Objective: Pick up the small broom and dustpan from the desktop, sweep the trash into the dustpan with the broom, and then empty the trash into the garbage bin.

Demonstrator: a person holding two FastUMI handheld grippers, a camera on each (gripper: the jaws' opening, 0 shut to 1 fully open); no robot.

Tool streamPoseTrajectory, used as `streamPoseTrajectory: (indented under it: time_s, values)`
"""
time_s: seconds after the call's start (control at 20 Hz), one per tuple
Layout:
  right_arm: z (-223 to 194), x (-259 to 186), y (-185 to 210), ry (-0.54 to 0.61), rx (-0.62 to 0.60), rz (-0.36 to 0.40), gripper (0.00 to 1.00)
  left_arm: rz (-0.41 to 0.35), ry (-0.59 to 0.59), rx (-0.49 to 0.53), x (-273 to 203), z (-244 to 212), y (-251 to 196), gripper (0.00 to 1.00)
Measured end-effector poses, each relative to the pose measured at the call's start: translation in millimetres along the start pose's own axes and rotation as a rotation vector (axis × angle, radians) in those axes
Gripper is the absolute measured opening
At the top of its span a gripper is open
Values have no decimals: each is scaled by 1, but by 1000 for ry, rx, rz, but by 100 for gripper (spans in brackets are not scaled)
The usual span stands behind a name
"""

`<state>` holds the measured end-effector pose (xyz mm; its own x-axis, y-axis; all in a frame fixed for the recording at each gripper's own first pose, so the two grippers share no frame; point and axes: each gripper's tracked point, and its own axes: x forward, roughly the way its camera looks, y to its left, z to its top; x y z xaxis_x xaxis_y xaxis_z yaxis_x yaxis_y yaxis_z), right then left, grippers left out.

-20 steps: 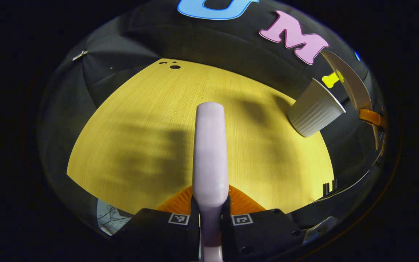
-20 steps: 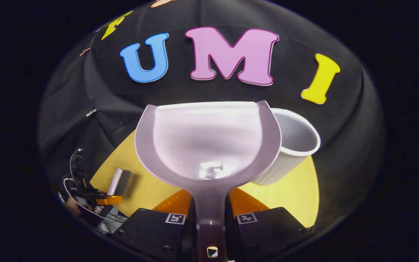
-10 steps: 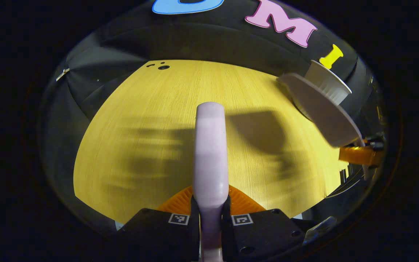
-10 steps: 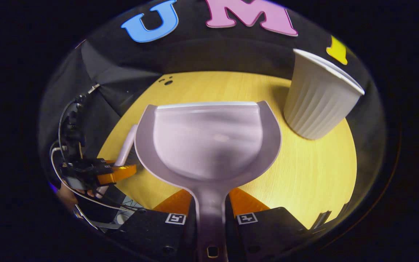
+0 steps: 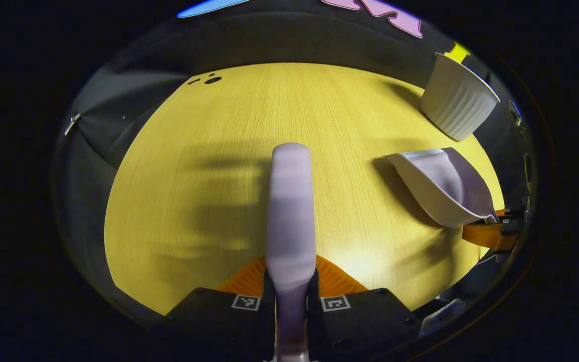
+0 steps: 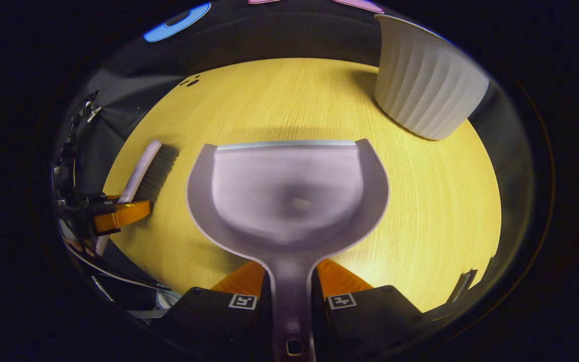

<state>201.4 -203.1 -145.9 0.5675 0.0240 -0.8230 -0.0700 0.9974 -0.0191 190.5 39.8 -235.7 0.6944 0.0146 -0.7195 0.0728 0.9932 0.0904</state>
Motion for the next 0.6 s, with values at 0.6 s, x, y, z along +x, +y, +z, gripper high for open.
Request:
streamPoseTrajectory:
  time_s: [0.6]
  values:
    - [1,-2,10,-22,21,14,56,-17,-42,25,-11,3,-7,65]
